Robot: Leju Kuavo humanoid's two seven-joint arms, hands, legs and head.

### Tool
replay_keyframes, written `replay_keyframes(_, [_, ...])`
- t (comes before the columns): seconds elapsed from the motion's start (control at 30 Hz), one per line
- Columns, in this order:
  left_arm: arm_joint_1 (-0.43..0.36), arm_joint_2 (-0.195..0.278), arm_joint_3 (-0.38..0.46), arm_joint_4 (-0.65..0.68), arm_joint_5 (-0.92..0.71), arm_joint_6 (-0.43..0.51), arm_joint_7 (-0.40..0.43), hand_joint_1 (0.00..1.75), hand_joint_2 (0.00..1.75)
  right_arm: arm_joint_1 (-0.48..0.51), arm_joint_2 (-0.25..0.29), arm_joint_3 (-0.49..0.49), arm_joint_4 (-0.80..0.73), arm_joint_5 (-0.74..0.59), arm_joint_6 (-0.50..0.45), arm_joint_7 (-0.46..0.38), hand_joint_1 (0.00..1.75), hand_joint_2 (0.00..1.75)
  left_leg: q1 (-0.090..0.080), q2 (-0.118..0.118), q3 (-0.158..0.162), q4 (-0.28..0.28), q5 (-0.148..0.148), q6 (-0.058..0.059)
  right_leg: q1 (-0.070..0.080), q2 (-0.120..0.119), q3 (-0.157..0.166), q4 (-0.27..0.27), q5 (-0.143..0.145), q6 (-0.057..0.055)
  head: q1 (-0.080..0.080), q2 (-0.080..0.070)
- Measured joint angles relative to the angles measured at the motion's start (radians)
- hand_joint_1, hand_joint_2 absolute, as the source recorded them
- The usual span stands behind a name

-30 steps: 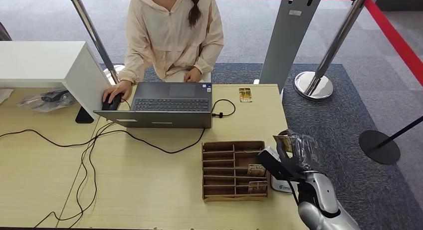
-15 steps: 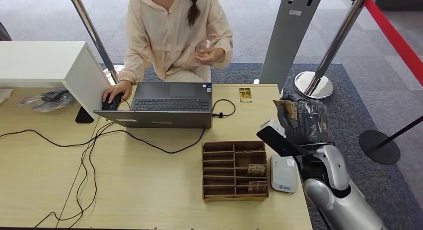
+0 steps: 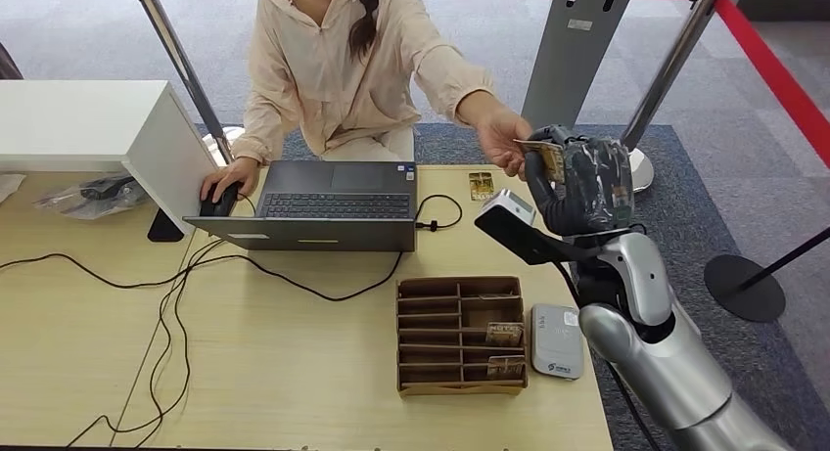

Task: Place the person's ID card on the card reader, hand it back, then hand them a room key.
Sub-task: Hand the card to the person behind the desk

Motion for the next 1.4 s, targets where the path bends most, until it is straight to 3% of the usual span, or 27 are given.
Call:
replay_keyframes(0.27, [-0.001,0.0,-0.003,0.0,-0.006,-0.005,0.002,0.0,0.0,-0.046,0.039,0.037,0.055,0.002,-0.004,-0.004,1.56,1.75,0.0,0.0,0.0,0.0,0.0,0.0,0.0,0.0,0.0,0.0,0.0,0.0,0.0,0.0])
replay_keyframes(0.33, [-0.001,0.0,-0.004,0.0,-0.006,-0.005,0.003,0.0,0.0,-0.049,0.046,0.045,0.066,0.003,-0.004,-0.004,1.18,1.75,0.0,0.0,-0.001,0.0,0.0,0.0,0.0,0.0,0.0,0.0,0.0,0.0,0.0,0.0])
replay_keyframes(0.4, [-0.001,0.0,-0.004,0.0,-0.006,-0.006,0.002,0.0,0.0,-0.051,0.051,0.052,0.074,0.003,-0.004,-0.004,0.43,1.75,0.0,0.0,-0.001,0.0,0.0,0.0,0.0,0.0,0.0,0.0,0.0,0.0,0.0,0.0])
replay_keyframes(0.47, [-0.001,-0.001,-0.005,0.0,-0.006,-0.006,0.002,0.0,0.0,-0.054,0.055,0.058,0.08,0.003,-0.005,-0.005,0.0,1.75,0.0,0.0,-0.001,0.0,0.0,0.0,0.0,0.0,-0.001,0.0,0.0,0.0,0.0,0.0])
replay_keyframes(0.93, [0.001,-0.004,-0.006,0.0,0.016,-0.006,0.005,0.0,0.0,-0.038,0.053,0.09,0.036,0.033,0.006,0.027,0.0,1.75,0.0,0.0,0.0,0.0,0.0,0.0,0.0,0.0,-0.001,0.0,0.0,0.0,0.0,0.0])
replay_keyframes(1.4, [0.008,-0.004,-0.003,0.0,0.066,-0.004,0.012,0.0,0.0,0.128,-0.111,0.009,-0.247,0.02,0.113,0.072,0.0,1.75,0.0,0.0,-0.001,0.0,0.0,0.0,0.0,0.0,-0.002,0.0,0.0,0.0,0.0,0.0])
